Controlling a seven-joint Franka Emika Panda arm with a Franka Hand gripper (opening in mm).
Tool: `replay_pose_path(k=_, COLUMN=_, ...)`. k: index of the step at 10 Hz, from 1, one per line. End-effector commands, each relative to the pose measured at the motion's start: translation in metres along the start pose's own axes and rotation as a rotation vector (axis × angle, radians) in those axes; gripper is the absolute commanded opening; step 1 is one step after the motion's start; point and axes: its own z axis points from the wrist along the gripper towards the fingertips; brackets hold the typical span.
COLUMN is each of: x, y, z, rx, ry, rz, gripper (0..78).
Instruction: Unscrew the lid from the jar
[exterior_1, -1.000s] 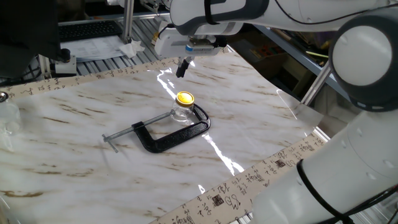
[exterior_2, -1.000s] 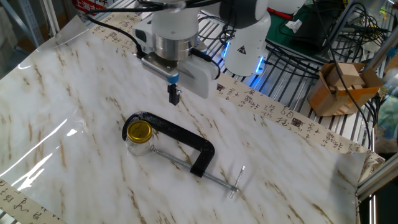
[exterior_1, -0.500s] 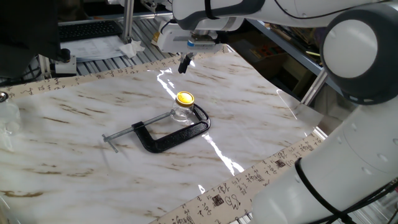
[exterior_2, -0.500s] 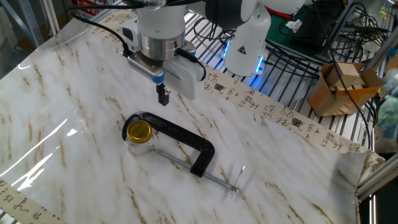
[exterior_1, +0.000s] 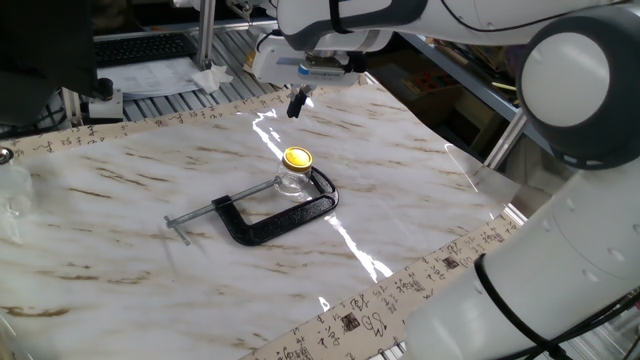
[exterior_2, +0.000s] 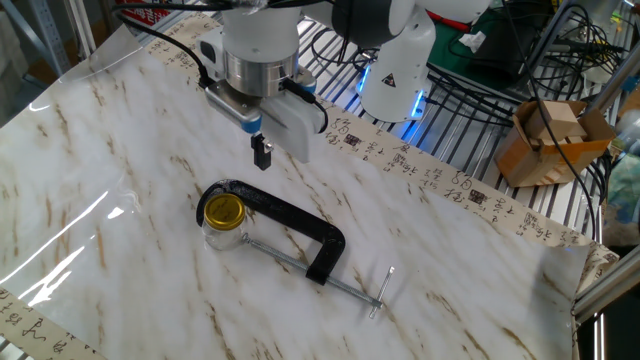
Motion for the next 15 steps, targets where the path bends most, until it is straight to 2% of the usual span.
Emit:
replay_pose_path(k=1, x=-0.0005, y=-0.0001, z=-0.0011, rx=0.002, ry=-0.006, rz=0.008, gripper=0.0)
replay_pose_path(k=5, x=-0.0005, y=-0.0002, z=-0.001, rx=0.002, ry=-0.012, rz=-0.006, gripper=0.0)
replay_pose_path(k=7, x=-0.0005, y=-0.0002, z=-0.001, rx=0.002, ry=-0.009, rz=0.034, gripper=0.0)
replay_pose_path(k=9, x=-0.0005, y=-0.0002, z=-0.001, rx=-0.025, ry=0.009, rz=0.055, gripper=0.0)
replay_pose_path(k=10, x=-0.0005, y=-0.0002, z=-0.001, rx=-0.025, ry=0.009, rz=0.055, gripper=0.0)
replay_pose_path(k=11, x=-0.0005, y=-0.0002, z=-0.001, rx=-0.032, ry=0.004, rz=0.138, gripper=0.0)
replay_pose_path(k=12, x=-0.0005, y=-0.0002, z=-0.001, rx=-0.028, ry=0.014, rz=0.167, gripper=0.0)
replay_pose_path(k=13, x=-0.0005, y=-0.0002, z=-0.001, rx=-0.015, ry=0.026, rz=0.164, gripper=0.0)
replay_pose_path(k=14, x=-0.0005, y=-0.0002, z=-0.001, rx=-0.007, ry=0.052, rz=0.157, gripper=0.0)
replay_pose_path(k=15, x=-0.0005, y=-0.0002, z=-0.001, rx=-0.004, ry=0.058, rz=0.153, gripper=0.0)
